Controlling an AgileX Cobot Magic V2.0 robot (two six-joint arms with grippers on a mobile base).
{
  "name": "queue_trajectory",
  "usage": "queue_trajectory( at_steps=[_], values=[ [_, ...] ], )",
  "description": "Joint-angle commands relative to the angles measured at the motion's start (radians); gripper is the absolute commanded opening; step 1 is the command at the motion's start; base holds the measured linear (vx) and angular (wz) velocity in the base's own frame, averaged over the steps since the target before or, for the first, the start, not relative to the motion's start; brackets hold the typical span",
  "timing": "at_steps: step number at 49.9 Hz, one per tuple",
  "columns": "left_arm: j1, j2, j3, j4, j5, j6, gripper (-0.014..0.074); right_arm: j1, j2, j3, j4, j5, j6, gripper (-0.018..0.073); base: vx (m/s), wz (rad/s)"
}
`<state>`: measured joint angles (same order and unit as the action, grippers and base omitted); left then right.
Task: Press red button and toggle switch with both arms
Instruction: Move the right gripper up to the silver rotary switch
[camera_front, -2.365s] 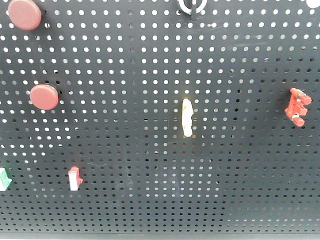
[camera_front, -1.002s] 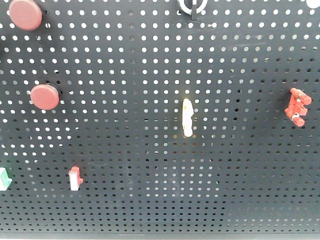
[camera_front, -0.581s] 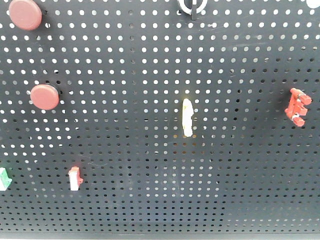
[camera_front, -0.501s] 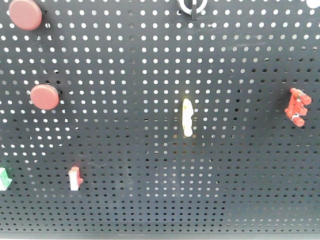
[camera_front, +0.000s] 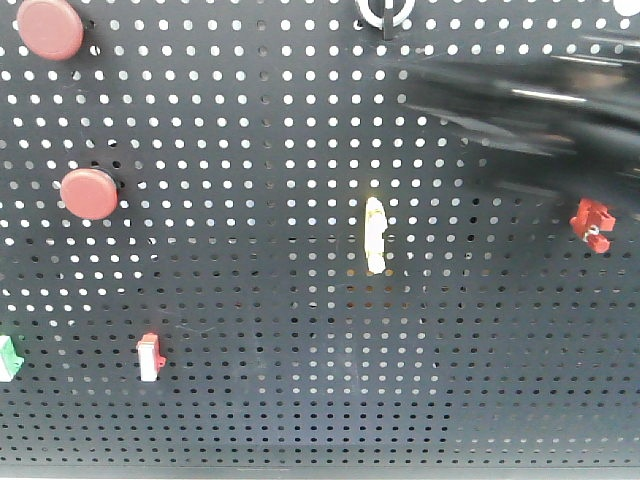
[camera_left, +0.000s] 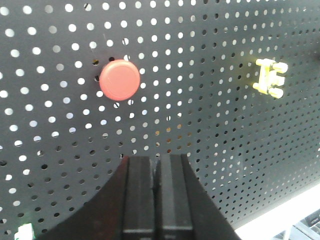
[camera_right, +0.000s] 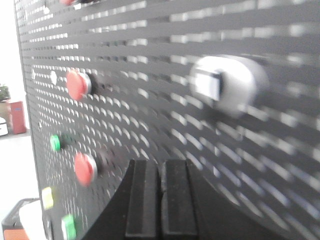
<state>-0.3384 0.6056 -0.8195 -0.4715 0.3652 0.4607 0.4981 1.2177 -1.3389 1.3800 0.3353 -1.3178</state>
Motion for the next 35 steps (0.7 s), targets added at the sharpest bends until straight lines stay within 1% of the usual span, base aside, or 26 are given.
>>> queue_trajectory(
  at_steps=[1,10,23,35],
  values=[
    [-0.001,0.005,-0.025,-0.02,-0.078,-0.009,0.0001,0.028,0.021,-0.075,0.013,-0.079,-0.014,-0.0003,0.0,0.0],
    [-0.001,0.005,-0.025,-0.019,-0.078,-0.008,0.0001,0.031,0.077,-0.146,0.013,-0.085,-0.01,-0.0003,0.0,0.0],
    [-0.001,0.005,-0.025,-0.017,-0.078,-0.008,0.0001,0.031,0.088,-0.163,0.013,-0.11,-0.01,-0.0003,0.0,0.0],
    [-0.001,0.005,-0.025,-0.012,-0.061,-0.008,0.0001,0.031,0.088,-0.163,0.011,-0.195,-0.013,-0.0003,0.0,0.0]
  ],
)
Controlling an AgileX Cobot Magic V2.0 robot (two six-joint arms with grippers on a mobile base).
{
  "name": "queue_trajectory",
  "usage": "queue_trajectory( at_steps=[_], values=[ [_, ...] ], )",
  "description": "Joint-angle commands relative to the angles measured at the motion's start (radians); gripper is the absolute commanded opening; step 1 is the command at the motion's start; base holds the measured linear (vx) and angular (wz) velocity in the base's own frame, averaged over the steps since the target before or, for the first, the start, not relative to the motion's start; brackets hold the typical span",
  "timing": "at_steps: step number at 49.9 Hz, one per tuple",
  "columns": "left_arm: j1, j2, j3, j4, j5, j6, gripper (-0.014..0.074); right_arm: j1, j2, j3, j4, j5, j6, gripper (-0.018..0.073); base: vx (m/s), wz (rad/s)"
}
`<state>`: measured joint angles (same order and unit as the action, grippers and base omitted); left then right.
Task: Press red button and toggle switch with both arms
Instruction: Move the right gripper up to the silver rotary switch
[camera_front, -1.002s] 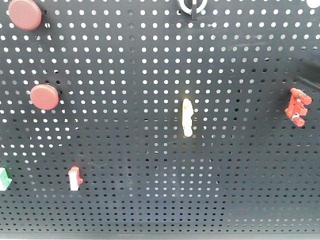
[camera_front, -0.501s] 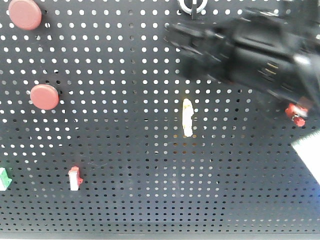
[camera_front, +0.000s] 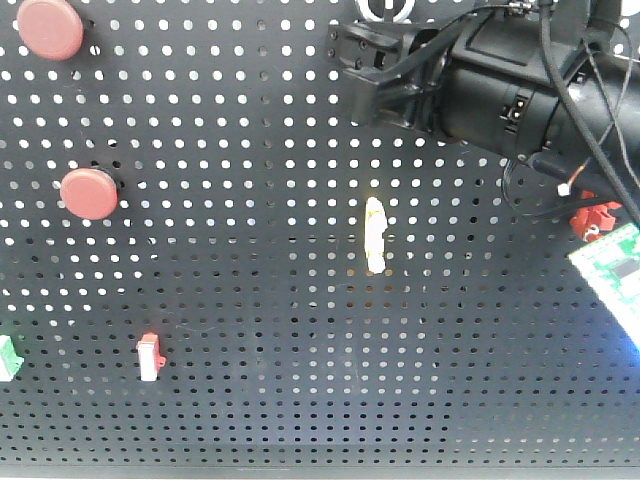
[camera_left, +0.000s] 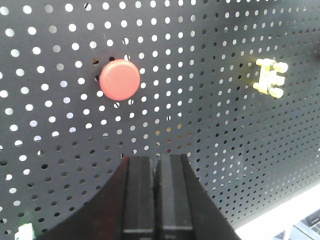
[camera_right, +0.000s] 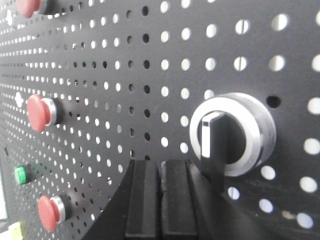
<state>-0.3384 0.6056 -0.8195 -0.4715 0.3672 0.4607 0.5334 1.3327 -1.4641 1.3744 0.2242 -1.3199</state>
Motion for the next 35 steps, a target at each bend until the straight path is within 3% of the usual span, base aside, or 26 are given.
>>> queue_trajectory(
  at_steps=[1,35],
  values=[
    [-0.001,0.005,-0.025,-0.012,-0.062,-0.008,0.0001,-0.005,-0.026,-0.038,0.017,-0.091,-0.014,-0.0003,0.0,0.0],
    [-0.001,0.005,-0.025,-0.012,-0.044,-0.008,0.0001,-0.008,-0.026,-0.038,0.018,-0.309,-0.123,-0.0003,0.0,0.0]
  ],
)
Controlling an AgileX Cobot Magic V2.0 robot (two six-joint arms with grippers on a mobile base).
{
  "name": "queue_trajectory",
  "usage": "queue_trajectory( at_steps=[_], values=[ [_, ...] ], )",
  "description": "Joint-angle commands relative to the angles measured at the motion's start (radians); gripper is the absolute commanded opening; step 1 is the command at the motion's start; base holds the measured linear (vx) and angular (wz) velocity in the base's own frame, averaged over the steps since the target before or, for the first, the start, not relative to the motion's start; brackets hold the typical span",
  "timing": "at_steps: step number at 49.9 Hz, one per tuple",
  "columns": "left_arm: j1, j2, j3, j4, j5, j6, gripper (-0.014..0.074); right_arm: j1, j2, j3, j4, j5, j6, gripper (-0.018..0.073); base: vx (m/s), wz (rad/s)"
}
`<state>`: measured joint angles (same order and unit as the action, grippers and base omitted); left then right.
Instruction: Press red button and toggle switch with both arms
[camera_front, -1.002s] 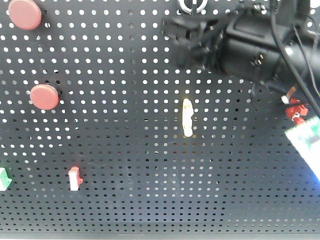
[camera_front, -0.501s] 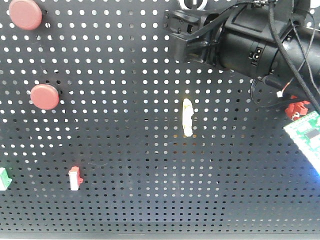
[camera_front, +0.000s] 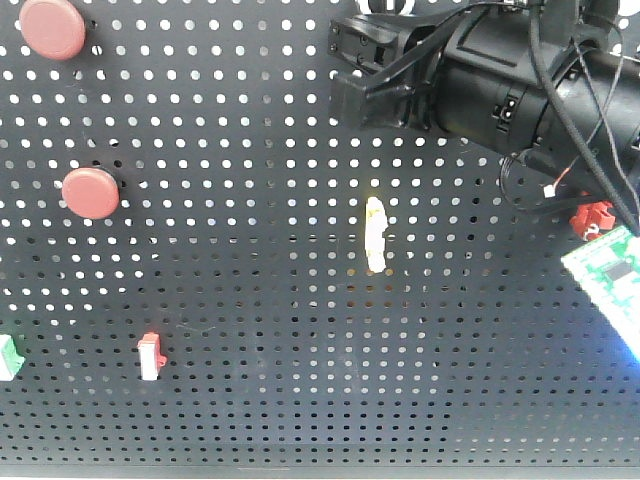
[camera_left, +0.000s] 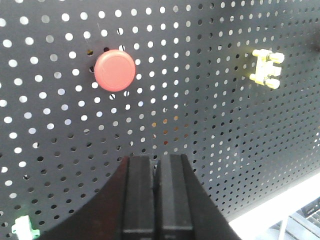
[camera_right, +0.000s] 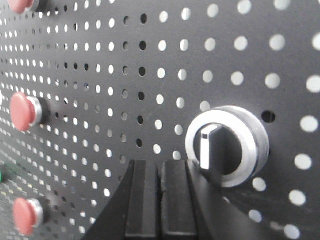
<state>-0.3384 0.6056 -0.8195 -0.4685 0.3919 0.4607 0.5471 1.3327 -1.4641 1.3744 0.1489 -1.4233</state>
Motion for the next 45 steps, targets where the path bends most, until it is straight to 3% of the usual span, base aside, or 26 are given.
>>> queue_trajectory(
  at_steps=[1,17,26,41,45],
  values=[
    [-0.001,0.005,-0.025,-0.015,-0.069,-0.008,0.0001,-0.022,-0.026,-0.038,0.018,-0.24,-0.025,-0.0003,0.0,0.0],
    [-0.001,0.005,-0.025,-0.013,-0.069,-0.008,0.0001,-0.022,-0.026,-0.005,0.065,-0.304,-0.099,-0.0003,0.0,0.0],
    [-0.001,0.005,-0.025,0.003,-0.068,-0.007,0.0001,-0.022,-0.033,-0.005,0.138,-0.372,-0.156,-0.0003,0.0,0.0],
    [-0.001,0.005,-0.025,0.003,-0.075,-0.007,0.0001,-0.022,-0.042,-0.005,0.385,-0.49,-0.459,-0.0003,0.0,0.0],
    [-0.001,0.005,-0.025,0.003,-0.075,-0.007,0.0001,-0.022,-0.049,-0.005,0.41,-0.517,-0.511,-0.0003,0.0,0.0]
  ],
)
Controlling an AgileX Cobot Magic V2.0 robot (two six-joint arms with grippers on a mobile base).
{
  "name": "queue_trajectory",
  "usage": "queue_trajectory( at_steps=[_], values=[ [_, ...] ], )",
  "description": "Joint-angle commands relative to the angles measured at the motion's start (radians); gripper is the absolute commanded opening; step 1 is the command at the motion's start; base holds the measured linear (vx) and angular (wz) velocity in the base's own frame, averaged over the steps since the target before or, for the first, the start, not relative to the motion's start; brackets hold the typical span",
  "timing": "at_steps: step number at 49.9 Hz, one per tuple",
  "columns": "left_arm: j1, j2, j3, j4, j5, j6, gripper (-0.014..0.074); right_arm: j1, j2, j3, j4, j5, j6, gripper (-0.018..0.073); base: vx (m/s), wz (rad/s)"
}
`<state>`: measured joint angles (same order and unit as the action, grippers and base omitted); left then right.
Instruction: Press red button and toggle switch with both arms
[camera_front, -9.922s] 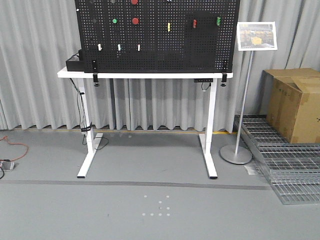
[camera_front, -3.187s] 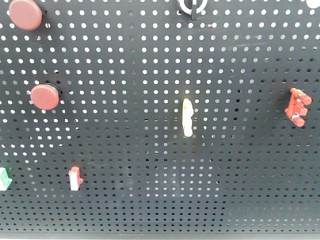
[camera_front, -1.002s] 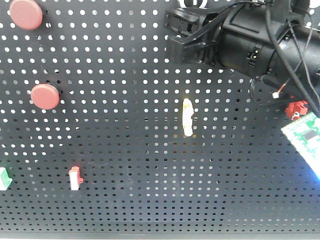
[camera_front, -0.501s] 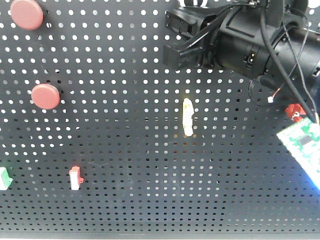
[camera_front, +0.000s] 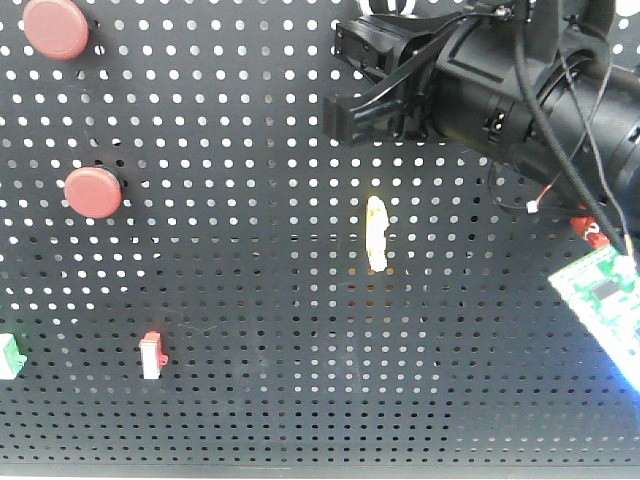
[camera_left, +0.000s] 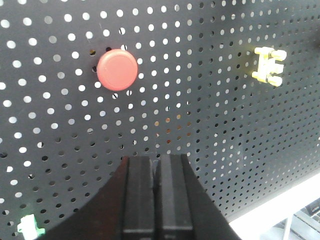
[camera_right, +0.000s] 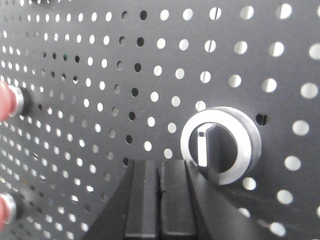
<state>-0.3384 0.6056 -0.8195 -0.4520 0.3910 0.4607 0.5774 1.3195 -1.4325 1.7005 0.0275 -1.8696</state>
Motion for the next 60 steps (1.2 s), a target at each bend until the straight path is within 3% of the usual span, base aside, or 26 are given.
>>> queue_trajectory(
  at_steps=[1,25,38,60],
  values=[
    [-0.001,0.005,-0.025,-0.013,-0.074,-0.007,0.0001,-0.052,-0.039,-0.037,0.084,-0.402,-0.072,-0.0003,0.0,0.0],
    [-0.001,0.005,-0.025,-0.013,-0.075,-0.007,0.0001,-0.035,-0.067,-0.037,0.084,-0.512,-0.089,-0.0003,0.0,0.0],
    [-0.001,0.005,-0.025,-0.013,-0.072,-0.007,0.0001,0.138,-0.071,-0.037,0.084,-0.544,-0.115,-0.0003,0.0,0.0],
    [-0.001,0.005,-0.025,-0.013,-0.059,-0.007,0.0001,0.425,-0.084,-0.037,0.084,-0.819,-0.227,-0.0003,0.0,0.0]
  ],
)
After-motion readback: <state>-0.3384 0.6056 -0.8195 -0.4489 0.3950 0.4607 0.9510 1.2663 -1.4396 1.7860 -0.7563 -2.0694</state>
